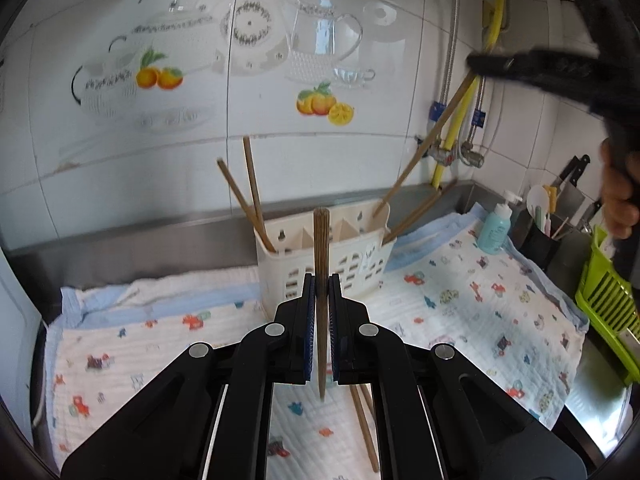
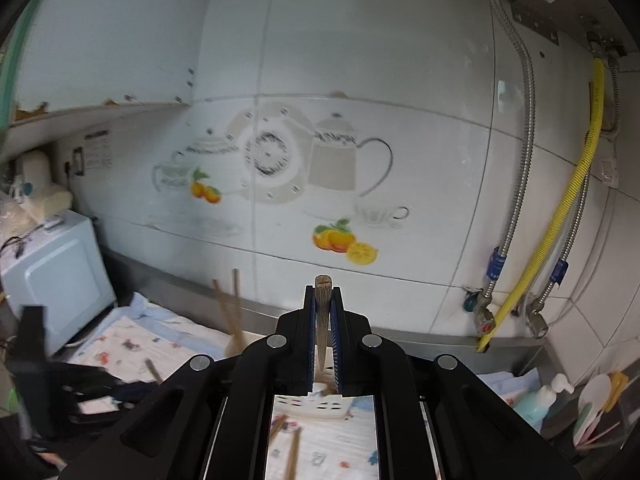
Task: Organize utensils
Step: 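Lift the left tool's chopstick into the white holder while the right tool inserts its chopstick, then open the left tool releasing its chopstick while the right tool releases its chopstick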
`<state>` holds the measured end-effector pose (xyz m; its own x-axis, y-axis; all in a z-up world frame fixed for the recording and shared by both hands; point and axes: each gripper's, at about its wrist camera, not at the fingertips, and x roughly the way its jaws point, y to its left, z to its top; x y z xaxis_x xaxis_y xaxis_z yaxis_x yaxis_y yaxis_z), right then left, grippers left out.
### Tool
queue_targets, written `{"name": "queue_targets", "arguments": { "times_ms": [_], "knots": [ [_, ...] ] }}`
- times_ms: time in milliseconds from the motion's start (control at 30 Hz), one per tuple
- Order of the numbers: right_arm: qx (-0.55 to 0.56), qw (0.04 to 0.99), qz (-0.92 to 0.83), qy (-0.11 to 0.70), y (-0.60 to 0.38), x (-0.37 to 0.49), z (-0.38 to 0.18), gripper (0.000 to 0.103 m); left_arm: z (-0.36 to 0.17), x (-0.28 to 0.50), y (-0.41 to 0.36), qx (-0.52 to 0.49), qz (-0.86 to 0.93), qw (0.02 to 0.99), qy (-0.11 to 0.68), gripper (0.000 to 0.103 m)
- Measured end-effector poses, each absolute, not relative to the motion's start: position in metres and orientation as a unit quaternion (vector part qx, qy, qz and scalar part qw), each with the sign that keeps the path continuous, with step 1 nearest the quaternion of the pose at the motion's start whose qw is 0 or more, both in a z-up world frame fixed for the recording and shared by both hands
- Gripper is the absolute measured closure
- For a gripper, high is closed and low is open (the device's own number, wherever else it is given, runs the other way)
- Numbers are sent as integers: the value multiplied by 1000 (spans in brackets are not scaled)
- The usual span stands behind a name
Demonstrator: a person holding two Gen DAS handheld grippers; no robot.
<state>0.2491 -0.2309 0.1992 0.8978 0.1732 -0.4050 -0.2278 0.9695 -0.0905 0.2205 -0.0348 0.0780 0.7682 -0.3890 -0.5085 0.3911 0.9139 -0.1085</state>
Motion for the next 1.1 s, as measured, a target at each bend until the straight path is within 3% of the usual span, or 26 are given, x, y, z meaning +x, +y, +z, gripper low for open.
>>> {"name": "queue_targets", "arguments": {
  "times_ms": [567,867,1100],
  "knots": [
    [-71,951,77,291,-249,313,132,96,194,252,-43,11,-185,973,141,98],
    [-76,948,80,298,-250,316,123,96,187,292,-57,7,-150,980,128,98],
    [-78,948,82,299,-250,315,119,96,157,317,-59,-3,-140,977,162,98]
  ]
}}
